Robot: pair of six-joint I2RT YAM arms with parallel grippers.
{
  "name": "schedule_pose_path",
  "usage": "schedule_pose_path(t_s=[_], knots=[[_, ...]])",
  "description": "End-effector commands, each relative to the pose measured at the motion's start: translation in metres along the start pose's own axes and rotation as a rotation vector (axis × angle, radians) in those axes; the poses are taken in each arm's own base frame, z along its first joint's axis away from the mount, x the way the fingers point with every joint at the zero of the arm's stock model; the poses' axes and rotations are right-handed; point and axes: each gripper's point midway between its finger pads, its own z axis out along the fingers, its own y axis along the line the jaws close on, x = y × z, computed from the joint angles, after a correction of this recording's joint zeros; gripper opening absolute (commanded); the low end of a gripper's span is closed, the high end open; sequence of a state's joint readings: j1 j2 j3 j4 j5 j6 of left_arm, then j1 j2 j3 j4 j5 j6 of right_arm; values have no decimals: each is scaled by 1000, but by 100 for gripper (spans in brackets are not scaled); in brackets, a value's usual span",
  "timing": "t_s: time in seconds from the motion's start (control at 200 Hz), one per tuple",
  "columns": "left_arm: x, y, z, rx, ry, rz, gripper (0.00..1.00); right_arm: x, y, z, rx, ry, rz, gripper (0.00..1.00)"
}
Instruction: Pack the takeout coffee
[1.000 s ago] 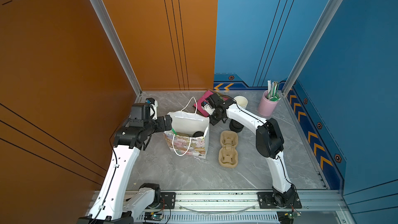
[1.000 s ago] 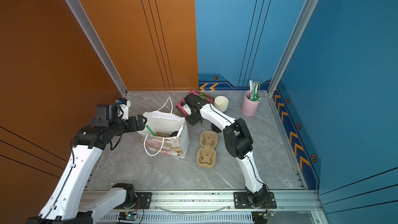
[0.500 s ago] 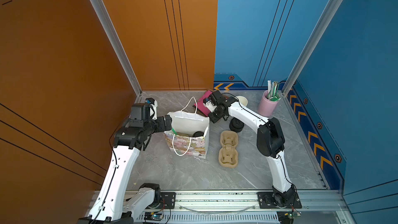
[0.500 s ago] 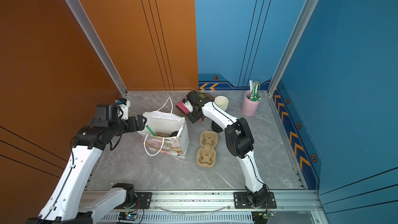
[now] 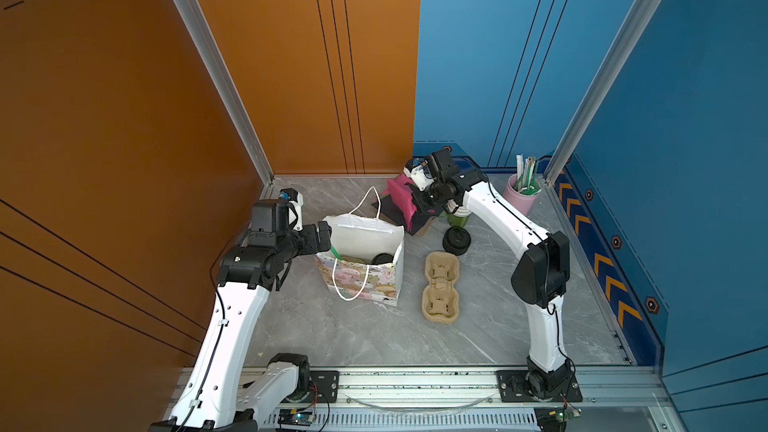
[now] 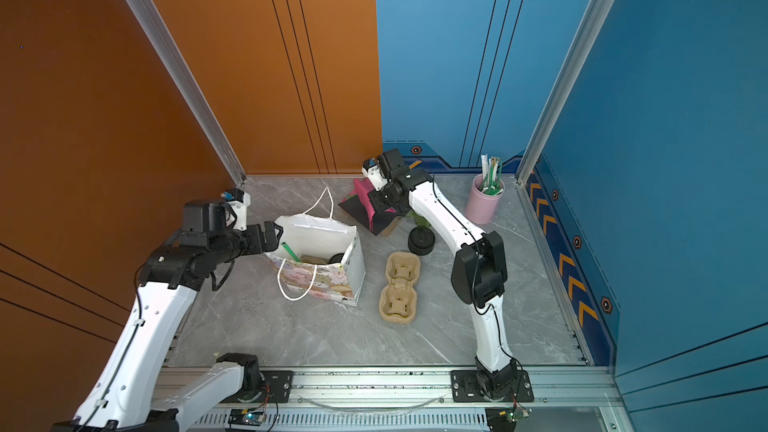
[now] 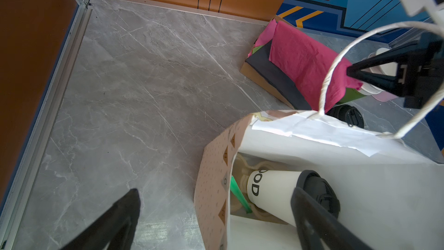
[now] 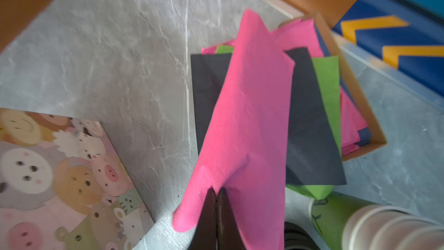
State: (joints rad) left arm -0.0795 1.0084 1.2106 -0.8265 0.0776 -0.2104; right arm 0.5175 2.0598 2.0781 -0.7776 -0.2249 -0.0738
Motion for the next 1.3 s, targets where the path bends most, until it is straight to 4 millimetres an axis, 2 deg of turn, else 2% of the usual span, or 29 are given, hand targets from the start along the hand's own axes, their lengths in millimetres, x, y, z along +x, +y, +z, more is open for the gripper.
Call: schedule_pose_path(t_s=[0.0,0.27,0.455,0.576,0.846,1.016,1.096,1.221,1.291], knots=[[-4,1,-5,-11,-26,9,98,-39,5,-59,-24,-138,5,0],[-34,-8,-29,7,-118,67,98,-65,32,-130,-102,-274,-24,0],[-61,-32,-57,111,-210,164,99,-68,50,-169,-159,-327,-57,0],[-78,-57,-77,212,-294,271,99,-65,60,-190,-190,-341,-85,0],[-99,-132,-120,487,-503,616,98,-55,90,-241,-234,-379,-171,0],[-101,-180,-125,623,-537,808,100,-43,117,-267,-264,-373,-240,0],[-100,-199,-124,654,-555,897,95,-37,132,-277,-292,-369,-270,0],[-98,-217,-121,700,-579,1006,100,-30,151,-290,-326,-368,-307,0],[-99,-224,-120,731,-586,1032,98,-27,158,-293,-344,-364,-319,0]])
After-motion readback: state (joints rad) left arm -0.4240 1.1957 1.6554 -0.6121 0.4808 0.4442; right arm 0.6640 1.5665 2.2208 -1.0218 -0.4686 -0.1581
